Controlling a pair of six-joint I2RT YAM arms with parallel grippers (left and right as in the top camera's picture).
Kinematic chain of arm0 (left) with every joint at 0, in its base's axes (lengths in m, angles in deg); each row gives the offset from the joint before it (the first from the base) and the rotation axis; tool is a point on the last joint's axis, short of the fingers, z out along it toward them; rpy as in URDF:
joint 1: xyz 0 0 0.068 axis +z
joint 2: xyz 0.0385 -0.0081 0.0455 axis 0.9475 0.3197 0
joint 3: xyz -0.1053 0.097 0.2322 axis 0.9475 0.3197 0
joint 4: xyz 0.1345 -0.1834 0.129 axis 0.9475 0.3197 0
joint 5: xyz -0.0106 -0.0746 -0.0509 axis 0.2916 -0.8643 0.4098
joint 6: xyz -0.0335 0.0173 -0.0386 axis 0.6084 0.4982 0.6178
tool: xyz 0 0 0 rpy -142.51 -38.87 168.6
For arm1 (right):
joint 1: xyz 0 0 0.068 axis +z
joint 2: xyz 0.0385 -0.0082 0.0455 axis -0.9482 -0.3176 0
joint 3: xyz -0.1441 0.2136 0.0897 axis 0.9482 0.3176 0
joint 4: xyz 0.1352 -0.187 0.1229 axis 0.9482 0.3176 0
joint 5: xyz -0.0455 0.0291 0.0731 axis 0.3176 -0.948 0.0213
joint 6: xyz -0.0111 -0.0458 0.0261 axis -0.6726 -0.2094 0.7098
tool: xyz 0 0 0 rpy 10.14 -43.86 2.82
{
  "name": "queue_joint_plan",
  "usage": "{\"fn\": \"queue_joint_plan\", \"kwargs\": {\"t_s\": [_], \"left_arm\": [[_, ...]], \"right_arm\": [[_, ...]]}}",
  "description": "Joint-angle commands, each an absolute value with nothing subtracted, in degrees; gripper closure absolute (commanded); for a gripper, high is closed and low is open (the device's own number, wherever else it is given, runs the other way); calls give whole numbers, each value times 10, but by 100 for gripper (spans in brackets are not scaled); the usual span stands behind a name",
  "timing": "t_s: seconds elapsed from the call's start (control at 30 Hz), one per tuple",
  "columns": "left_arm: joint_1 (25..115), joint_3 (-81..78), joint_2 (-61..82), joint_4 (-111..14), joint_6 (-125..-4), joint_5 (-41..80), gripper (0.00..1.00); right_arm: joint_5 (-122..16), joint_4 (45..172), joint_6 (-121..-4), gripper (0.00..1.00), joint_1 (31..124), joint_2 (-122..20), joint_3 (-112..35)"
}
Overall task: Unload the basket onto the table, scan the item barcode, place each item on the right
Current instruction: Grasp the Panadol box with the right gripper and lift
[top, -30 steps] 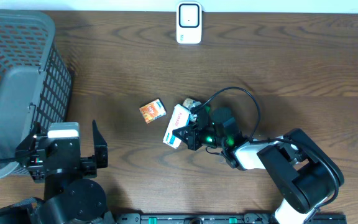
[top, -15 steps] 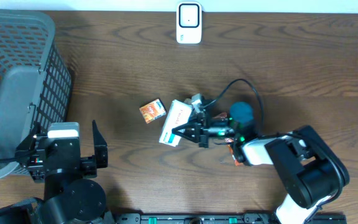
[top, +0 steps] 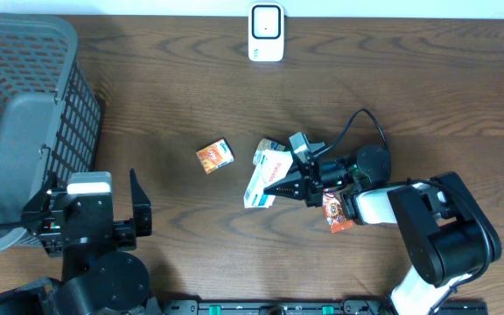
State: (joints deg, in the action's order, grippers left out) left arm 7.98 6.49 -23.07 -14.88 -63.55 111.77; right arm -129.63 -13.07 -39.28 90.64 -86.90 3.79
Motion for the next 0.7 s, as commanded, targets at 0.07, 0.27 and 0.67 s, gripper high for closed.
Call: {"fn": "queue_joint_plan", "kwargs": {"t_s": [0.07,0.27,0.67], "left_arm": [[82,64,-233,-147,-630,1119,2],[82,64,-233,-147,-630,1119,2],[82,64,-233,-147,-630,1119,2]], "right_arm": [[-1339,-145,-369,99,892,-853,-12],[-1339,-144,-342,99,878,-821,-63],[-1340,-144,-281,99,808,-763,-96]]}}
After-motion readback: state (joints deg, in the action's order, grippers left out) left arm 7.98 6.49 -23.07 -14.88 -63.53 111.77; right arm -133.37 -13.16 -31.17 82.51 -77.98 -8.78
